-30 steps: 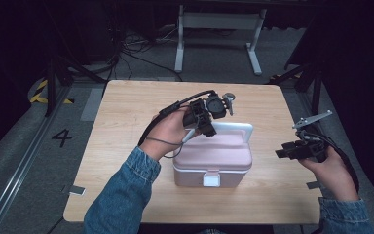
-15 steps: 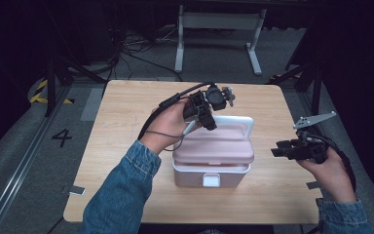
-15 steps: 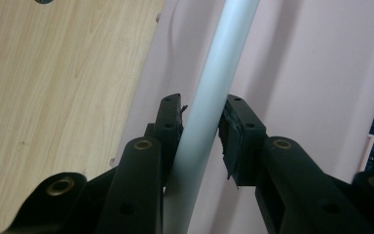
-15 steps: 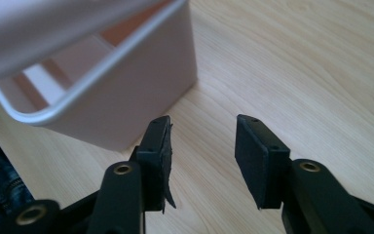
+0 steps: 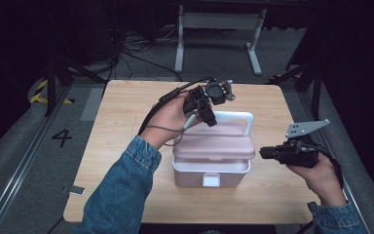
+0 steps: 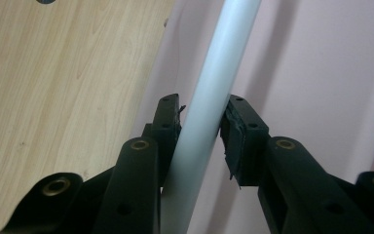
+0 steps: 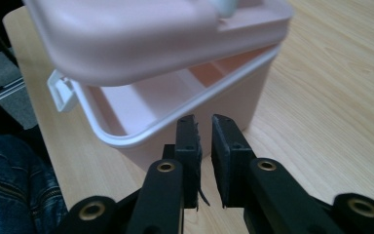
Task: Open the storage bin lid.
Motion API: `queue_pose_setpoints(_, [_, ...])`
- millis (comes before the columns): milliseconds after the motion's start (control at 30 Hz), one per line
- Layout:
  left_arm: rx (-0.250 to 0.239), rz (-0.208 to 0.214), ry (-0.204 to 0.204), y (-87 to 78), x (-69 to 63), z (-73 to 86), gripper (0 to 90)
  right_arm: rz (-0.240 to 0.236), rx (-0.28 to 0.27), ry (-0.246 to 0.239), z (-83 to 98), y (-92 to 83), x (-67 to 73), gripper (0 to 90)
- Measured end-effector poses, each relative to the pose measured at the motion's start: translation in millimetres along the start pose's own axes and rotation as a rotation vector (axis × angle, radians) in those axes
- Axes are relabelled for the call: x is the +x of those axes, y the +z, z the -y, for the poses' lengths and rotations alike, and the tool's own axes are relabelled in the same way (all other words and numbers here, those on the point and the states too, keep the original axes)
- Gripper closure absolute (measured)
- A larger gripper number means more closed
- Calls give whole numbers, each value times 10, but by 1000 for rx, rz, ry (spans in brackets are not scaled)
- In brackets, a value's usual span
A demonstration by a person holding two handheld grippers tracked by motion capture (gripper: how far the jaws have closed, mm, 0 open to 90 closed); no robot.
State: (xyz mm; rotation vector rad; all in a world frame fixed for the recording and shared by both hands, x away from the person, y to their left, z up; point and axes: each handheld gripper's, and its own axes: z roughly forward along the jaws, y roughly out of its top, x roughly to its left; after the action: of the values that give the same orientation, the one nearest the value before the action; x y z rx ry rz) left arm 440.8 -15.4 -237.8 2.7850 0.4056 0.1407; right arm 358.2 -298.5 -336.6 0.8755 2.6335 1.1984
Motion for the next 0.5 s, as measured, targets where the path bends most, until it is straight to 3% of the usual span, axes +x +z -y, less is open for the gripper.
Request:
queue_pose_setpoints(133, [2, 4, 9, -16, 33, -4, 691, -18, 3, -19, 4, 63, 64, 832])
queue_pose_setpoints(367, [-1, 24, 6, -14, 76, -10, 690, -53, -39, -60, -23, 134, 212, 863])
queue_pose_setpoints(500, [-2, 29, -2, -12, 76, -5, 688, -60, -69, -68, -29, 141, 229, 876])
